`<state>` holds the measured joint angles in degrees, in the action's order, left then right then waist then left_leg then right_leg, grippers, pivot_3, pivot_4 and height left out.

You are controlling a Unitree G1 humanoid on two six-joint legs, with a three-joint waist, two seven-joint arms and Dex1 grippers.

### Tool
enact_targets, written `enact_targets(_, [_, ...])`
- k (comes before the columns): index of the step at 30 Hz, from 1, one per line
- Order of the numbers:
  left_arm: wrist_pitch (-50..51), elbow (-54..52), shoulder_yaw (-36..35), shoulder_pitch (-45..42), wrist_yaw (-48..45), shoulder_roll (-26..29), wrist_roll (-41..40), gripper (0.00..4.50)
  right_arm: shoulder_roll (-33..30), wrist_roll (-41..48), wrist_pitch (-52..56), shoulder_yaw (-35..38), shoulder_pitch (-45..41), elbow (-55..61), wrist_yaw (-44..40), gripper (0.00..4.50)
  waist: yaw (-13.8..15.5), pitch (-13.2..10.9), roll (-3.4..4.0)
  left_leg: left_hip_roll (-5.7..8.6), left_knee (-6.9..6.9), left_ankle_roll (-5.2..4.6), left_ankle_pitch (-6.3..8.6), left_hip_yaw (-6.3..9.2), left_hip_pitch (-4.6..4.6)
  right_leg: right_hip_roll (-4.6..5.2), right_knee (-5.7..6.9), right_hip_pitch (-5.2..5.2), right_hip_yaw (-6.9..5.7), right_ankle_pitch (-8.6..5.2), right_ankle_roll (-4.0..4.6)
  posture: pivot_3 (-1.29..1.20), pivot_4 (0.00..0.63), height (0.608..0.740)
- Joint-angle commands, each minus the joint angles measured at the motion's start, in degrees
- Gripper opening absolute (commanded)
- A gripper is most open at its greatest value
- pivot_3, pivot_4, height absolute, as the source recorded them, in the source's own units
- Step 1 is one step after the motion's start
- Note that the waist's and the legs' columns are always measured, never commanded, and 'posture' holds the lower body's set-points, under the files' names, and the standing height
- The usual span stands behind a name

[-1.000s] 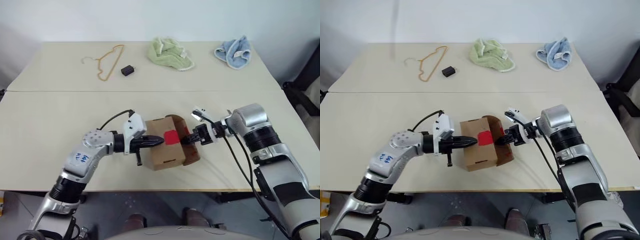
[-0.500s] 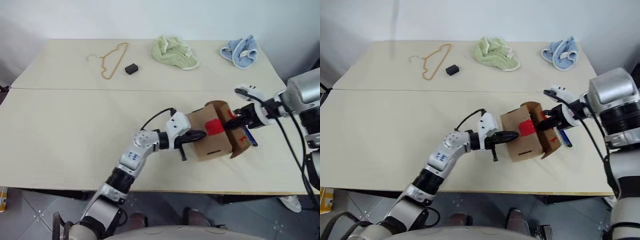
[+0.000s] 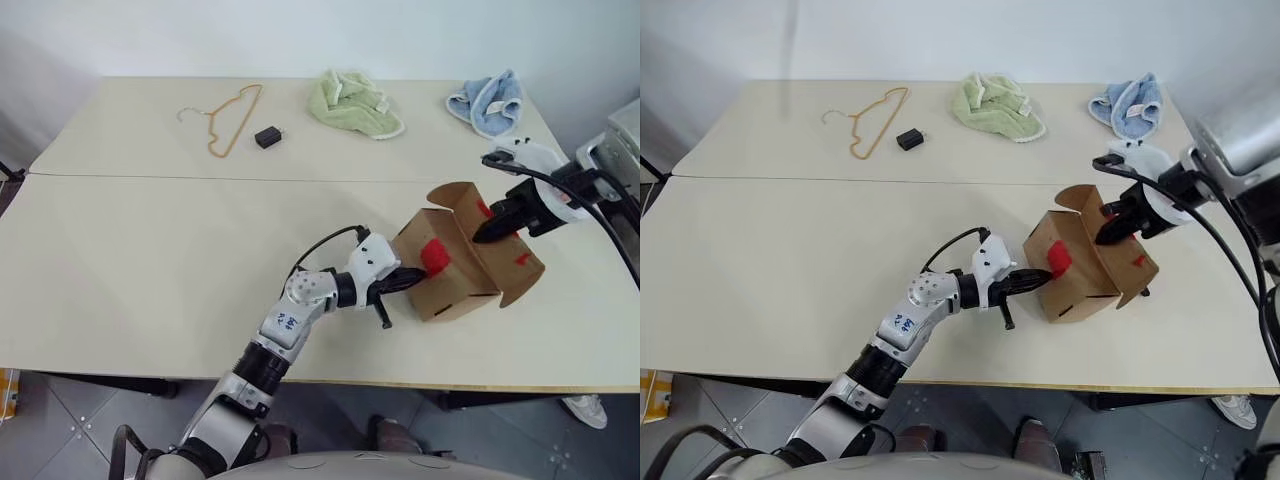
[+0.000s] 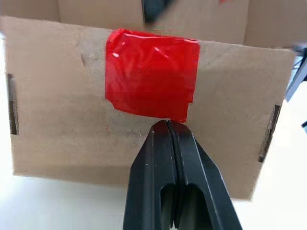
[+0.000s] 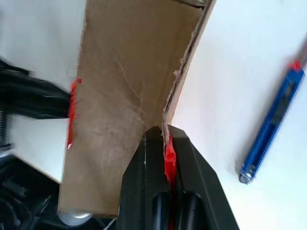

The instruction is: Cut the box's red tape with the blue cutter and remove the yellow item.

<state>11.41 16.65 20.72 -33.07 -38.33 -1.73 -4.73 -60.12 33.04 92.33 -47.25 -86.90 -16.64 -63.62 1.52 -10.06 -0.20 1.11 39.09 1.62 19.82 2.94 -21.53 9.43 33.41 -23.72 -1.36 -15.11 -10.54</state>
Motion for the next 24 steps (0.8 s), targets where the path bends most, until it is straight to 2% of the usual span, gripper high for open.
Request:
enact_targets(1, [1.4, -2.88, 1.24, 1.08, 0.73, -1.02, 0.48, 0.0, 0.77, 4.76, 0.17, -1.07, -1.13, 1.86, 1.7, 0.02, 0.05, 0.0, 0.0, 0.0, 0.0, 0.0, 0.0, 0.03, -0.01, 0.0, 0.0, 0.0, -0.02, 0.0, 0.0, 0.0, 0.15, 0.74])
enact_targets(10, [8.03, -12.39, 0.27, 4.79, -1.15, 4.9, -0.57, 0.0, -0.25, 19.68, 0.17, 0.57, -0.05, 4.86, 15.41, 0.02, -0.12, 0.0, 0.0, -0.03, -0.04, 0.02, 0.02, -0.01, -0.02, -0.01, 0.02, -0.08, -0.01, -0.01, 0.02, 0.0, 0.15, 0.74])
enact_targets(13, [11.54, -16.64, -1.52, 4.31, -4.64, 8.95, -2.99, 0.0, -0.21, 23.08, 0.17, 2.75, 1.2, 4.08, 20.86, 0.02, -0.2, 0.0, 0.0, -0.03, -0.03, 0.01, 0.03, -0.01, -0.02, -0.01, 0.02, -0.06, -0.01, -0.01, 0.03, 0.0, 0.15, 0.74])
enact_targets(15, [15.19, -20.34, -4.68, 3.4, -7.61, 10.51, -8.34, 0.0, -0.13, 25.12, 0.17, 3.99, 2.02, 3.68, 24.22, 0.02, -0.32, 0.0, 0.0, -0.04, -0.03, 0.01, 0.03, -0.02, -0.02, -0.01, 0.03, -0.07, -0.01, -0.02, 0.03, 0.0, 0.15, 0.74])
enact_targets(19, [21.42, -25.03, -9.92, -1.22, -9.5, 11.57, -16.05, 0.0, 0.35, 29.29, 0.17, 6.65, 3.61, 3.33, 30.12, 0.02, -0.22, -0.01, -0.02, -0.05, 0.03, 0.01, 0.03, -0.02, -0.02, -0.01, 0.08, -0.05, -0.01, -0.02, 0.04, 0.0, 0.15, 0.74])
enact_targets(24, [22.57, -23.81, -11.13, -5.8, -5.88, 8.43, -17.48, 0.0, 1.82, 34.12, 0.17, 9.89, 5.33, 2.57, 37.19, 0.02, -0.48, 0.0, -0.04, -0.05, 0.06, 0.0, 0.03, -0.03, 0.1, -0.01, 0.09, 0.06, 0.0, -0.01, 0.03, 0.0, 0.15, 0.74])
